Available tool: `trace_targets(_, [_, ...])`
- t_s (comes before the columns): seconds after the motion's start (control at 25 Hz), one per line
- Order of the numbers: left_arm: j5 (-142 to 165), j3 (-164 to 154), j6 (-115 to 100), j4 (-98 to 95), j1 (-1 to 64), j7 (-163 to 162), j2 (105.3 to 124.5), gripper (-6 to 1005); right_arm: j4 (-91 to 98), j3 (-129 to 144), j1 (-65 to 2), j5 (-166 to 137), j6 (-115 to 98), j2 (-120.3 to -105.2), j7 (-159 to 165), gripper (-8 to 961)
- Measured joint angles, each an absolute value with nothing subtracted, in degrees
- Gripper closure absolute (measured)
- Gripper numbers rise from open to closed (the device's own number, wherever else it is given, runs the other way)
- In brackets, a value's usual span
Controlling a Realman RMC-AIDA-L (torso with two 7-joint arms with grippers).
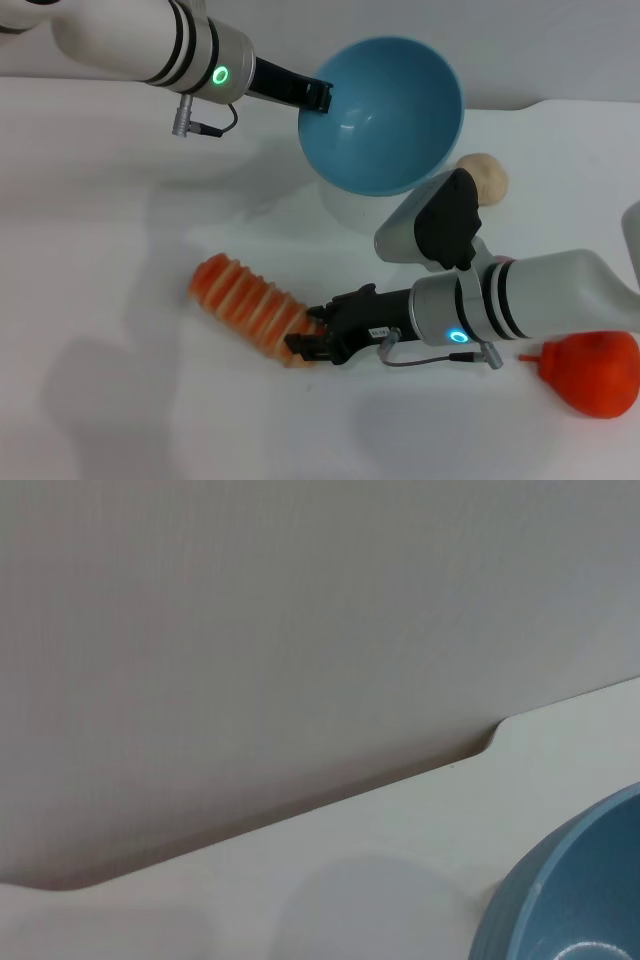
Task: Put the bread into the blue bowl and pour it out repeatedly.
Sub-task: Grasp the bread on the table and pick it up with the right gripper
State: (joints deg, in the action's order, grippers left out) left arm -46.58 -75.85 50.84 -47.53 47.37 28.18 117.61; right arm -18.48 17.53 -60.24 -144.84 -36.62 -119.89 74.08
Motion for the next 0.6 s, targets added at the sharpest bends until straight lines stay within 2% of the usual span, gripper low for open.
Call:
trace_targets(0.44, [-46.58,-75.85,50.74,-47.55,47.23,28.01,117.59,1000,-18.42,17.1,-60.15,-145.11,-35.38,-119.89,73.61,454])
trace_targets(0.6, [-46.58,-75.85,50.6,-47.55,47.15,27.92,117.59,999,-18.31,16.88,-60.1,-145.14,-35.68,-119.88,72.85,556])
